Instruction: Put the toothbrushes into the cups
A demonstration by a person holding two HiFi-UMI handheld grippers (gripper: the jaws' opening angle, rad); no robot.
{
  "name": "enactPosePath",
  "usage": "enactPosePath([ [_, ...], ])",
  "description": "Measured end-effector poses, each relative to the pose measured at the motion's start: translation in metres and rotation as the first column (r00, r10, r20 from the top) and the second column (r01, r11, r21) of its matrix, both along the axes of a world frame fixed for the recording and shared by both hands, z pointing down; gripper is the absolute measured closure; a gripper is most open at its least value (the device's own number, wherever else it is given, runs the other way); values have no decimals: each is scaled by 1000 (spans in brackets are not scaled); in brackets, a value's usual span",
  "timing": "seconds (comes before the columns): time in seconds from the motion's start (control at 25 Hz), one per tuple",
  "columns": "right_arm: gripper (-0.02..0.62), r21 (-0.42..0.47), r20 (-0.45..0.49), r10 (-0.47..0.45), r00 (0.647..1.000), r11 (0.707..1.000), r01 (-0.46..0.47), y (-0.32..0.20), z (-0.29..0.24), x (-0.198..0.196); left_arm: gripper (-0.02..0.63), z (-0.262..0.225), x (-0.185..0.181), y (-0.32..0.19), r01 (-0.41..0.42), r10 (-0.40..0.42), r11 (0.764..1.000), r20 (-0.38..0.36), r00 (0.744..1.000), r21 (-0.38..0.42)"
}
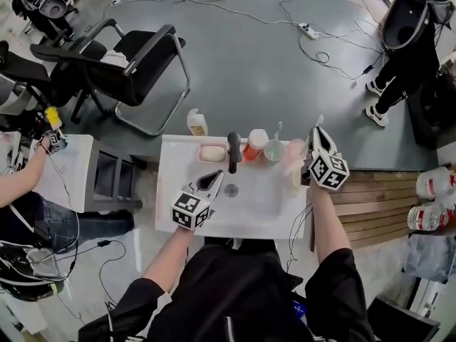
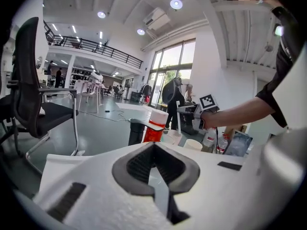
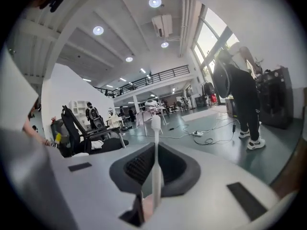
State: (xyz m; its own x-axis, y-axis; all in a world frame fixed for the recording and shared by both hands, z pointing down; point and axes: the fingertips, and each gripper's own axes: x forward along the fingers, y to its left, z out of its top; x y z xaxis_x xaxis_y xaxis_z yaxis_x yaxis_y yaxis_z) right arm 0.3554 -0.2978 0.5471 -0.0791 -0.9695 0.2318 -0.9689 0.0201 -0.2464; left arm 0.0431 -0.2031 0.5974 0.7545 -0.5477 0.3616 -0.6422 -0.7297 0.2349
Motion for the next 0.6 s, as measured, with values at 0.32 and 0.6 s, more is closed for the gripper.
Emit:
enactPosePath([
  [0.32,569,-109,55,-25,998,994,31,-10,50,3,606,3,-8,-5,62,-62,998,17,998,-27],
  [0.6,569,-276,-38,-161,986,950,145,8,90,-18,606,0,-7,2,103,-102,994,29,994,-34],
])
